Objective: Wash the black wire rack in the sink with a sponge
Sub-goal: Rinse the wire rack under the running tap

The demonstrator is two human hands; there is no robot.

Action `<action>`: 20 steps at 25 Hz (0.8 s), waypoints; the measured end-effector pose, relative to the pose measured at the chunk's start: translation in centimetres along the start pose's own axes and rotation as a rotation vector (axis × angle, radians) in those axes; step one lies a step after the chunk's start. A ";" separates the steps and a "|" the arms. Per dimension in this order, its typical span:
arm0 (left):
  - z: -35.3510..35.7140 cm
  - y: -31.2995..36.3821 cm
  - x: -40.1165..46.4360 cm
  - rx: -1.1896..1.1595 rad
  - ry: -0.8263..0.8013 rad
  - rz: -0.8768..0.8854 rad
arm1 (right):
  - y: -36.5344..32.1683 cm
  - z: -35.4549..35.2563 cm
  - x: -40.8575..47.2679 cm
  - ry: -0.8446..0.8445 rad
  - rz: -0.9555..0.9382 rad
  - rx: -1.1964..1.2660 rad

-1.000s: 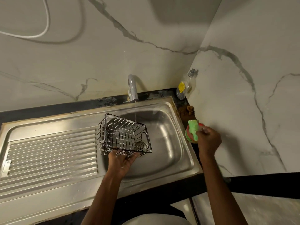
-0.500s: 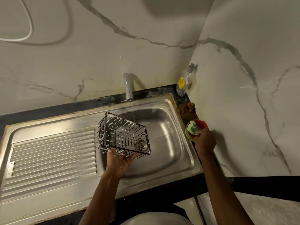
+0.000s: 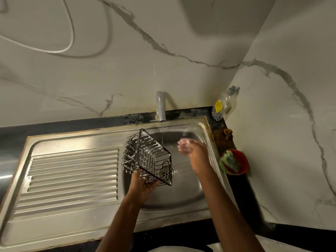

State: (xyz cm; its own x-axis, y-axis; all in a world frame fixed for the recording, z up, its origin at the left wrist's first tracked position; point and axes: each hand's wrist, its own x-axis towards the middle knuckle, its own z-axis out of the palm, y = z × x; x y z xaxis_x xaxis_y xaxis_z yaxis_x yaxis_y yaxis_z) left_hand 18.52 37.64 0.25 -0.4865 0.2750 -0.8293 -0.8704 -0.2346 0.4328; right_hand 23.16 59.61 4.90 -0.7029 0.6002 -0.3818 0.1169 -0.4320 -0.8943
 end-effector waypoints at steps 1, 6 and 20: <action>-0.1 0.1 0.0 0.028 0.010 0.013 | -0.2 2.3 1.1 -0.088 0.085 0.111; -1.6 0.5 0.9 0.088 0.041 0.004 | -0.4 11.2 7.6 -0.121 0.408 0.226; -0.2 1.8 3.6 0.531 0.177 0.109 | -3.2 10.8 7.9 -0.096 0.265 -0.290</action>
State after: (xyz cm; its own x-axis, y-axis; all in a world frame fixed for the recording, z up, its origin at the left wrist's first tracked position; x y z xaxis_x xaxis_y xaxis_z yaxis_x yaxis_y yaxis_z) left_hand 15.20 38.05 -2.02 -0.5952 0.1041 -0.7968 -0.7570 0.2602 0.5994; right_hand 9.66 58.51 7.28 -0.6822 0.4223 -0.5969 0.4864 -0.3474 -0.8017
